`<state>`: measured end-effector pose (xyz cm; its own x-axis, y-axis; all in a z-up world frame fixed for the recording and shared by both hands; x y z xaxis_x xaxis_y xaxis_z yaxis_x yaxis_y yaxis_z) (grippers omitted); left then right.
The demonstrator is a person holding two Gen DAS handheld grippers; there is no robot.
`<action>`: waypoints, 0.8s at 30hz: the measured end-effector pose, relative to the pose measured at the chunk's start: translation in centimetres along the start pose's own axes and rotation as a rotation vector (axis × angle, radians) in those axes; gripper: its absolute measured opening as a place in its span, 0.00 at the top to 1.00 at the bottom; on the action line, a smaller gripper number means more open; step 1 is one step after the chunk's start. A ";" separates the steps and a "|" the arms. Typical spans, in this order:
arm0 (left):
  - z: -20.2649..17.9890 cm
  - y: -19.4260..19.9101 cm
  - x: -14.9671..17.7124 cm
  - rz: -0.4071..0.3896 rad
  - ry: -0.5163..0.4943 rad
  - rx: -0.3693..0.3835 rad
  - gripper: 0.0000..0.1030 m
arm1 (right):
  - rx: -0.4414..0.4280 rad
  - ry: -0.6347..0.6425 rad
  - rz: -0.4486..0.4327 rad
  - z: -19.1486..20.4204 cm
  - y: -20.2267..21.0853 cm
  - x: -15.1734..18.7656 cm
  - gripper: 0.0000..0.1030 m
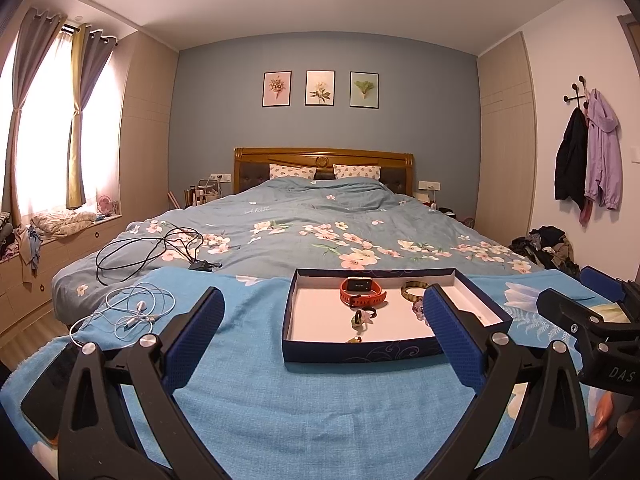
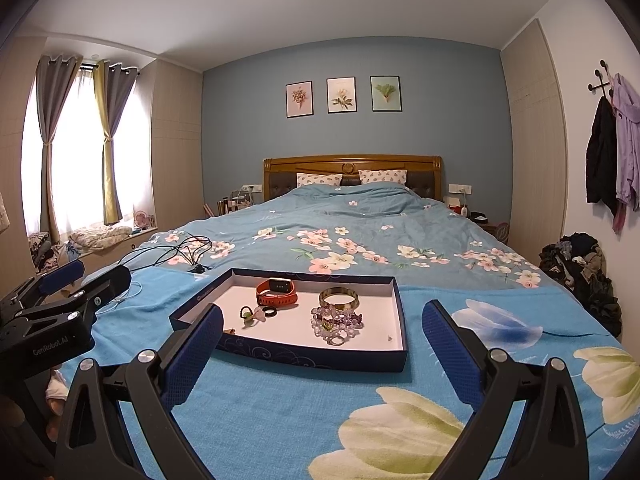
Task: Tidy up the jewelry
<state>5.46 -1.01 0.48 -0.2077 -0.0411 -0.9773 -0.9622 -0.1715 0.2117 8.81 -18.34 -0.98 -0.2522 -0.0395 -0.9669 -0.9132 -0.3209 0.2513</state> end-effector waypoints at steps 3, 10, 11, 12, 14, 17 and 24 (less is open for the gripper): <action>0.0 0.0 0.0 -0.001 0.001 0.000 0.05 | -0.001 -0.001 0.000 0.0 0.0 0.0 0.07; 0.0 0.0 0.0 -0.003 -0.001 -0.004 0.05 | -0.001 -0.002 -0.002 0.0 0.0 -0.1 0.07; 0.0 0.0 0.0 -0.003 -0.001 -0.003 0.05 | -0.001 -0.002 -0.002 0.0 0.0 -0.1 0.07; 0.0 0.0 0.0 -0.002 -0.001 -0.003 0.05 | -0.001 -0.002 -0.003 0.0 0.0 -0.1 0.07; 0.1 0.0 0.0 -0.004 -0.001 -0.005 0.05 | 0.000 -0.002 -0.003 0.0 0.0 0.0 0.07; 0.1 0.1 0.0 -0.004 -0.001 -0.006 0.05 | -0.001 -0.005 -0.002 0.0 0.0 0.0 0.07; 0.2 0.1 0.0 -0.004 -0.001 -0.006 0.05 | -0.001 -0.004 -0.002 0.0 0.0 -0.1 0.07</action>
<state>5.38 -0.87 0.46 -0.2036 -0.0397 -0.9782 -0.9619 -0.1778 0.2074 8.79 -18.36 -0.90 -0.2521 -0.0350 -0.9671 -0.9131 -0.3223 0.2497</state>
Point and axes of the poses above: each gripper's, at about its wrist camera, not at the fingertips, and y roughly against the way its jaws point, z to its left, x to its underside, the point moved 6 cm from there along -y, roughly the way its jaws point, and after that the axes turned 9 degrees about -x, right-handed, at the moved point
